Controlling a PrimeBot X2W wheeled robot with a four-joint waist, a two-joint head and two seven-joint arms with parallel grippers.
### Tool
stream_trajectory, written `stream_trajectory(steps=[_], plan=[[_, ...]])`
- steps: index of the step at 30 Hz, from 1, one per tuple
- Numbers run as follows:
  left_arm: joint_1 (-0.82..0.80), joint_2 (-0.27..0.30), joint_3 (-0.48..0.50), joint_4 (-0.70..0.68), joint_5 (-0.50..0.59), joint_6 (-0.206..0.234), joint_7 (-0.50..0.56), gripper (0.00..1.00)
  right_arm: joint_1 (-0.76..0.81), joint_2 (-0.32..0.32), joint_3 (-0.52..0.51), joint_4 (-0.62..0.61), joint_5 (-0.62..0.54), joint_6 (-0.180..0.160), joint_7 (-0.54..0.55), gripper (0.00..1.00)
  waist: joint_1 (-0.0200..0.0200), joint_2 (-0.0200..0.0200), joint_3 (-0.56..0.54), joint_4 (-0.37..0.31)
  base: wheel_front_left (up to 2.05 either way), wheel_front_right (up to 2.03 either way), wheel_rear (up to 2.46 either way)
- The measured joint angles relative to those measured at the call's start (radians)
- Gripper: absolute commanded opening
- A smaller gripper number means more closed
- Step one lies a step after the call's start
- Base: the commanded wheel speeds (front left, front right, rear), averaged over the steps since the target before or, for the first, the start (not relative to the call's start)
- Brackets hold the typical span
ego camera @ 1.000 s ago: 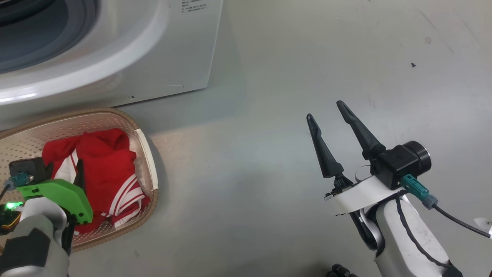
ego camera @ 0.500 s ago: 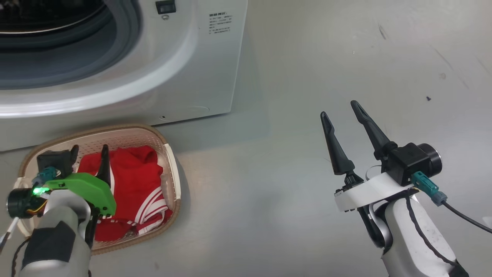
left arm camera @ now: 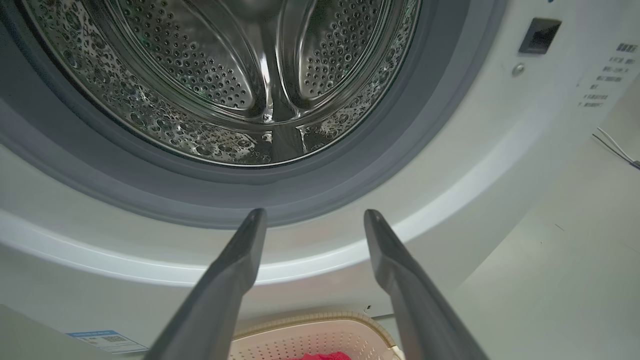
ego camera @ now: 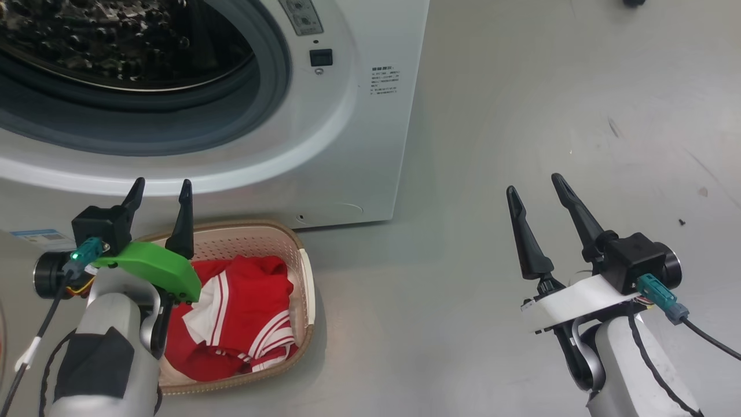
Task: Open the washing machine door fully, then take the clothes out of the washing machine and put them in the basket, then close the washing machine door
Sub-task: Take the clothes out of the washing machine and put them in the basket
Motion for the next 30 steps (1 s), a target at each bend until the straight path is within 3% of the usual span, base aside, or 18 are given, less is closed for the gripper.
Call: stream_trajectory(steps=[17, 30], plan=[[0.262, -0.006, 0.021, -0.281, -0.009, 0.000, 0.000, 1.00, 0.124, 0.000, -0.023, -0.001, 0.017, 0.002, 0.000, 1.00, 0.0000, 0.0000, -0.197, 0.085, 0.00, 0.00, 0.00], [0.396, -0.020, 0.011, -0.374, -0.009, 0.000, 0.000, 1.00, 0.166, 0.000, -0.022, -0.012, 0.017, 0.007, 0.000, 1.00, 0.0000, 0.0000, -0.241, 0.088, 0.00, 0.00, 0.00]])
